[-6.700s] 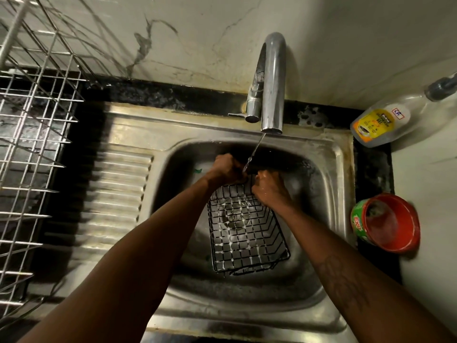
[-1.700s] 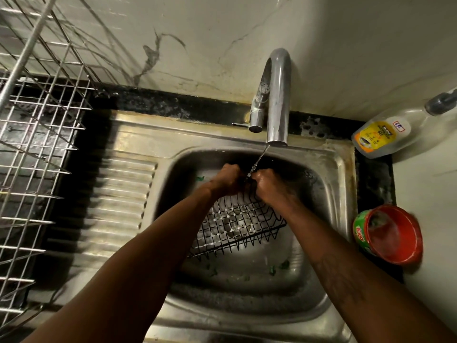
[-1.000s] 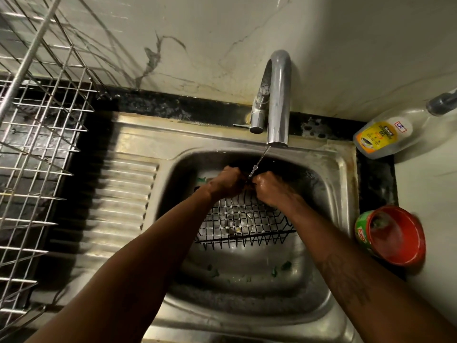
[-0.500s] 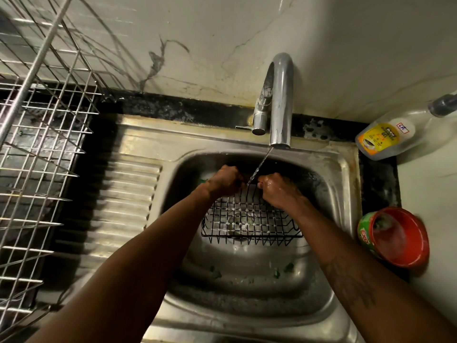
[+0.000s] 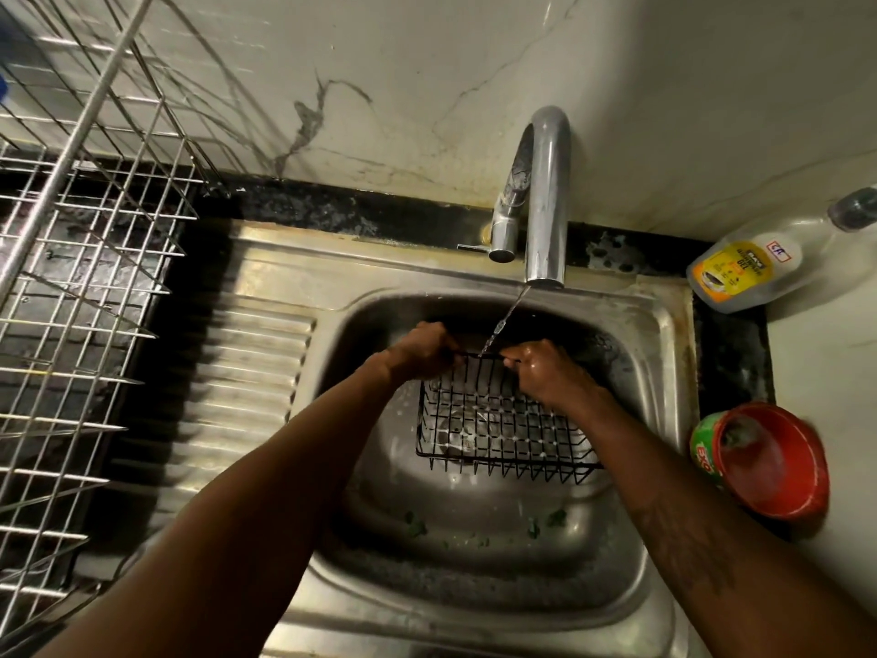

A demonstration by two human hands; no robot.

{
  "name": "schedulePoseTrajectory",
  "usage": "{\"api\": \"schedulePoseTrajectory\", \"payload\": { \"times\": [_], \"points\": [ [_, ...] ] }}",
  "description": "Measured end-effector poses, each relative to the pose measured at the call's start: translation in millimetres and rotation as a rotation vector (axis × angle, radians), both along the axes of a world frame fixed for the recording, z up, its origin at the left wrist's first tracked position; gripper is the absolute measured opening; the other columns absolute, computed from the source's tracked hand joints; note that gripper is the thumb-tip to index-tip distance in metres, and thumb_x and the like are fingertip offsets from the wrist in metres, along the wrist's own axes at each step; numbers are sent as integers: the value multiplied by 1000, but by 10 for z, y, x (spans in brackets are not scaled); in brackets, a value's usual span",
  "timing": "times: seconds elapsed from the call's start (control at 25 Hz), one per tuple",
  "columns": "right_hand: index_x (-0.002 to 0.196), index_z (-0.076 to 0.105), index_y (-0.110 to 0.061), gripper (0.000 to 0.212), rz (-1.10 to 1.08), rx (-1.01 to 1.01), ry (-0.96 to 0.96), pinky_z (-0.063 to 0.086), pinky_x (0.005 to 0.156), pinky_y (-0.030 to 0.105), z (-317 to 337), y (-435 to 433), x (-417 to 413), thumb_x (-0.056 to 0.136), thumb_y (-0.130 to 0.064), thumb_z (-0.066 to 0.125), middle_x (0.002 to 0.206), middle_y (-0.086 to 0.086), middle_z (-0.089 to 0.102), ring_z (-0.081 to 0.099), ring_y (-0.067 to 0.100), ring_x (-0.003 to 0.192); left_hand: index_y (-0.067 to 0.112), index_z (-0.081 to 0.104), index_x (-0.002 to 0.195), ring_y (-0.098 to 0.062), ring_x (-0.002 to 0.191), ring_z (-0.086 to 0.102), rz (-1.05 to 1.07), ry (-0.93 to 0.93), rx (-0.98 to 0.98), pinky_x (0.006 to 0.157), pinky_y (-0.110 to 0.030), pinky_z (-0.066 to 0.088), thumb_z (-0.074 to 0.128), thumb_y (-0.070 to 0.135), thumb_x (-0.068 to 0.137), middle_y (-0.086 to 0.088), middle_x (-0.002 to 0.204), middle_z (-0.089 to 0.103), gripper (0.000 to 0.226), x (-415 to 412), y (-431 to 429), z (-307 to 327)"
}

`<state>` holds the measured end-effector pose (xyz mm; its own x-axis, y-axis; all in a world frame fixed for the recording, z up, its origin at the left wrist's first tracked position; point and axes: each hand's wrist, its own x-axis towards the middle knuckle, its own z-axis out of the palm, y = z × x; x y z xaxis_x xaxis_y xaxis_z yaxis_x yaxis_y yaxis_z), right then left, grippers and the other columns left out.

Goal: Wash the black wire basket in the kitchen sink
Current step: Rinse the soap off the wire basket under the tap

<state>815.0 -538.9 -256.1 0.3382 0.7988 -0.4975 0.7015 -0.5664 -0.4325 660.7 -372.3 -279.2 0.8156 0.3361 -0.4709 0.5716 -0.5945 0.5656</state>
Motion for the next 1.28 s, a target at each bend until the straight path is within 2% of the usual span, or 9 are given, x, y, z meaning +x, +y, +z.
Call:
{"api": "schedulePoseTrajectory", "payload": {
  "times": [0.12,0.24,0.4,0.56,0.76,0.96,1.08,1.16,1.28],
  "points": [
    [118,72,-29,27,-29,-12,-10,51,74,25,-33,23,22,101,-17,55,113,-3,72,63,12,85,15,75,105,-18,96,65,69,-10,15,80,-24,47,67,21,93,-5,106,71,15,2,-15,-52],
    [122,72,-27,33,-53,-7,3,45,66,18,-69,98,-33,99,-10,55,115,-2,72,60,10,81,15,77,106,-24,102,67,60,-32,30,83,-24,48,65,22,93,-8,107,73,19,67,-81,-70],
    [116,75,-21,33,-39,0,7,50,69,23,-38,153,-95,97,-2,56,108,4,73,66,16,83,15,78,106,-25,100,68,50,-40,42,84,-24,50,64,22,94,-9,104,74,20,96,-86,-73],
    [97,77,-24,35,-31,18,13,57,66,32,-2,210,-206,94,0,53,86,0,72,65,13,70,16,77,103,-25,98,69,3,-40,34,86,-34,56,64,21,94,-7,102,75,17,101,-122,-30],
    [96,75,-26,29,-25,76,92,51,52,31,26,250,-385,100,-11,51,73,-2,65,62,14,59,14,78,106,-26,101,68,-41,-30,87,79,-24,44,63,21,95,-8,106,75,19,-64,-31,-65],
    [103,66,-25,21,33,53,74,51,57,38,79,327,-455,105,-23,46,77,2,63,62,20,65,13,78,106,-25,102,68,11,-6,70,81,-25,44,65,26,96,-10,107,75,21,-106,-13,-75],
    [115,71,-32,34,74,-6,52,49,64,30,118,227,-334,101,-10,49,91,-10,65,63,14,75,14,79,102,-25,96,69,51,6,25,77,-26,47,67,28,94,-9,100,75,20,-62,-63,-122],
    [126,68,-34,49,52,-20,30,50,73,25,152,156,-267,95,-1,50,110,-6,70,64,14,86,11,78,98,-27,92,70,60,23,-2,75,-30,50,65,27,96,-11,95,74,21,5,-137,-129],
    [125,69,-35,49,43,-23,-10,54,69,27,176,102,-270,91,-2,55,119,-1,73,64,14,79,6,77,102,-29,92,69,40,55,-24,77,-29,49,58,19,100,-13,98,74,23,75,-203,-63]
  ]
}}
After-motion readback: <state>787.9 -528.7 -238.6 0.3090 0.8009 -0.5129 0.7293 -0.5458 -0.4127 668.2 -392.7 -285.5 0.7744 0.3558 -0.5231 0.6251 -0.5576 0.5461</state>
